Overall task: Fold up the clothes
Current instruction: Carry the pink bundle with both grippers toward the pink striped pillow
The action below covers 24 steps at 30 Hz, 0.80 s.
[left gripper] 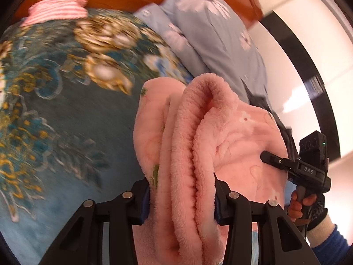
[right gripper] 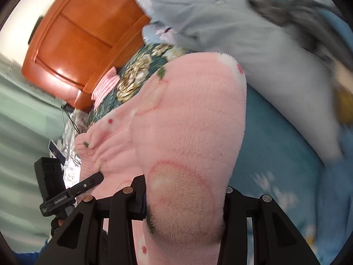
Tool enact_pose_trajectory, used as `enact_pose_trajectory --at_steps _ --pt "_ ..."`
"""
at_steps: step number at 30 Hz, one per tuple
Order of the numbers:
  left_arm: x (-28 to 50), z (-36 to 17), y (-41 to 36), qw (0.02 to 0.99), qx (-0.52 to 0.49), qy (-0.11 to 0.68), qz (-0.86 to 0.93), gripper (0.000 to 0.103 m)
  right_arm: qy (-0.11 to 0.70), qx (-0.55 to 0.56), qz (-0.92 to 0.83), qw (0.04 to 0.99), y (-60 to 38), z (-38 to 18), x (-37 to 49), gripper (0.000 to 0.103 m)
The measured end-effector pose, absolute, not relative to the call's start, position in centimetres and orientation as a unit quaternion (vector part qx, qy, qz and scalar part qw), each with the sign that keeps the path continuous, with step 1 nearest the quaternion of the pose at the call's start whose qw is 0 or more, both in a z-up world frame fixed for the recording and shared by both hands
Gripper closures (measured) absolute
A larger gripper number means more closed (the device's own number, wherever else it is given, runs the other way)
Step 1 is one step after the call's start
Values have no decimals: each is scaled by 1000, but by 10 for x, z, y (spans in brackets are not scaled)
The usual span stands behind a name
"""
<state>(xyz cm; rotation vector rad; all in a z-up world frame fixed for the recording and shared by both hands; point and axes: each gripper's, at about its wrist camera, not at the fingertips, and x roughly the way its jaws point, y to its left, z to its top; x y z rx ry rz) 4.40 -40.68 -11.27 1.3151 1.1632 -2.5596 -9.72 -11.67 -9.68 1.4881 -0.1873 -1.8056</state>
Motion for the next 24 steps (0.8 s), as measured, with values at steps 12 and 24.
enact_pose_trajectory --at_steps 12,24 --pt "69 -136 -577 138 344 425 -826 57 82 576 -642 499 -365 -102 -155 62" --pt "42 -150 -644 188 295 453 -820 57 145 554 -611 546 -496 -105 -177 62"
